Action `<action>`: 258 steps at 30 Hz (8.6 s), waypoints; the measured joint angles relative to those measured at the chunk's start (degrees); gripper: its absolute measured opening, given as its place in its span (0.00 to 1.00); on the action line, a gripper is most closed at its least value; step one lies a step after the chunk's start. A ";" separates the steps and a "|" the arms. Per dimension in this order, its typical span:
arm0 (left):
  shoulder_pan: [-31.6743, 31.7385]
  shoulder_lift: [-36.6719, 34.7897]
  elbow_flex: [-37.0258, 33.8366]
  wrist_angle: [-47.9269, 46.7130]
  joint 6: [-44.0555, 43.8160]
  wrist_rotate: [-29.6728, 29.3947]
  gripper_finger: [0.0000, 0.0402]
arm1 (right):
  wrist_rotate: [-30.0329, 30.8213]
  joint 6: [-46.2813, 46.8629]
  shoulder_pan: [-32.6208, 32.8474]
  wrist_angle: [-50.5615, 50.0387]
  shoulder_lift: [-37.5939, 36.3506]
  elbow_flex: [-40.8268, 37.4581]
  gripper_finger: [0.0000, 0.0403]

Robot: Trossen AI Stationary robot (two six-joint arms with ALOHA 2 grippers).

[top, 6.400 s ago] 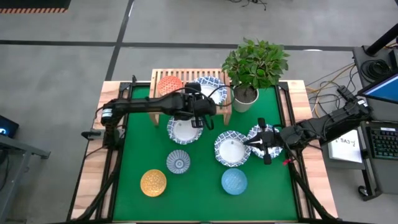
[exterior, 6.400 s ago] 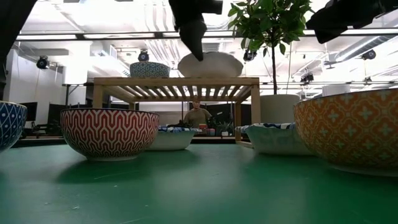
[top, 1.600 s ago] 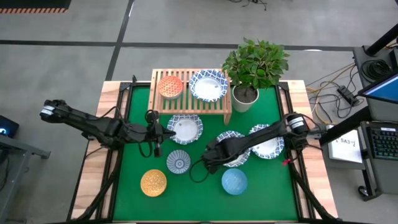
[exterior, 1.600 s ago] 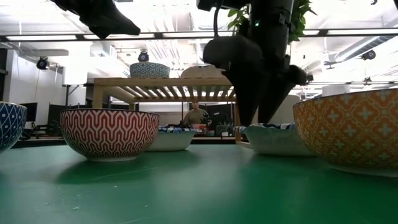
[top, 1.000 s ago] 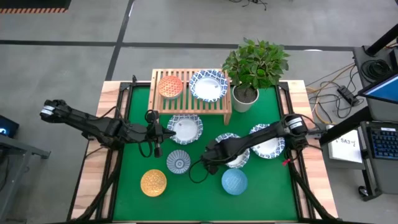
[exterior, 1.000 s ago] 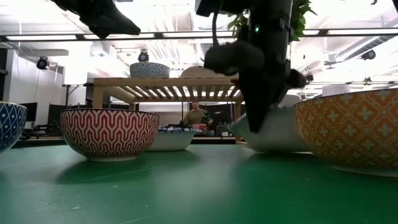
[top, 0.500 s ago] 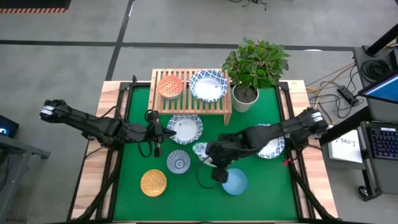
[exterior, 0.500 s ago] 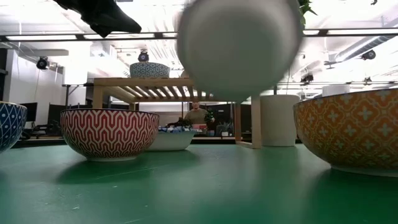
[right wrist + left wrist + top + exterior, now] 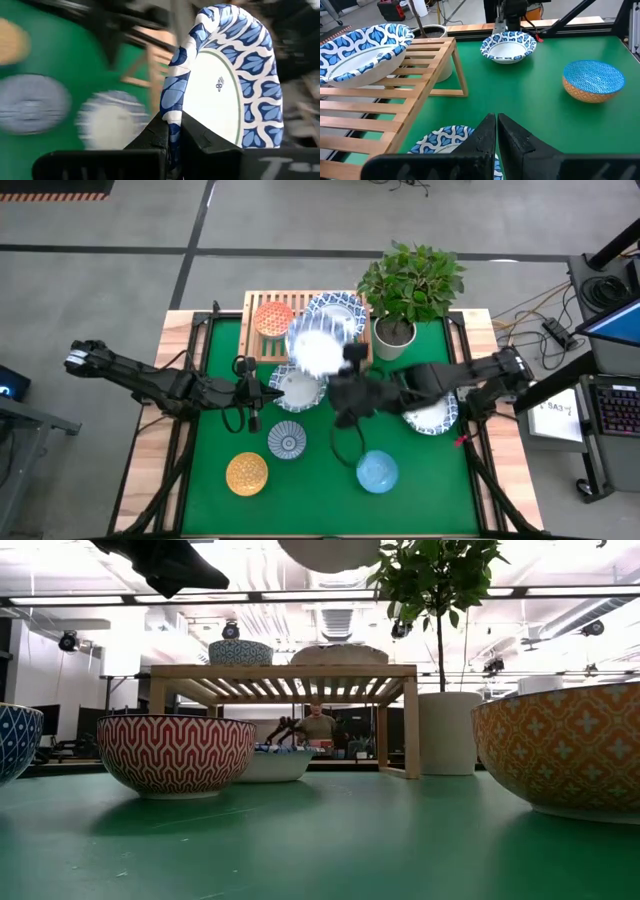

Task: Place and stack plates onto a shelf
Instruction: Stack the middle white and blue plate on top of the white and blue plate on the shelf, then stack the blue and white bowl on top of the orange bowl on the shelf

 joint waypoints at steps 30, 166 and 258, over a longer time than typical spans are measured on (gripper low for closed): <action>0.00 0.00 0.02 -0.04 1.02 0.02 0.00 | -8.43 -2.74 -22.45 -5.03 6.73 -0.40 0.03; -13.55 50.26 44.79 -50.31 -31.79 15.14 0.29 | -9.03 13.44 11.23 40.30 -40.72 -69.77 0.02; 6.84 47.45 84.08 -79.84 7.32 3.15 0.00 | -8.86 17.66 11.04 40.55 -40.76 -72.63 0.02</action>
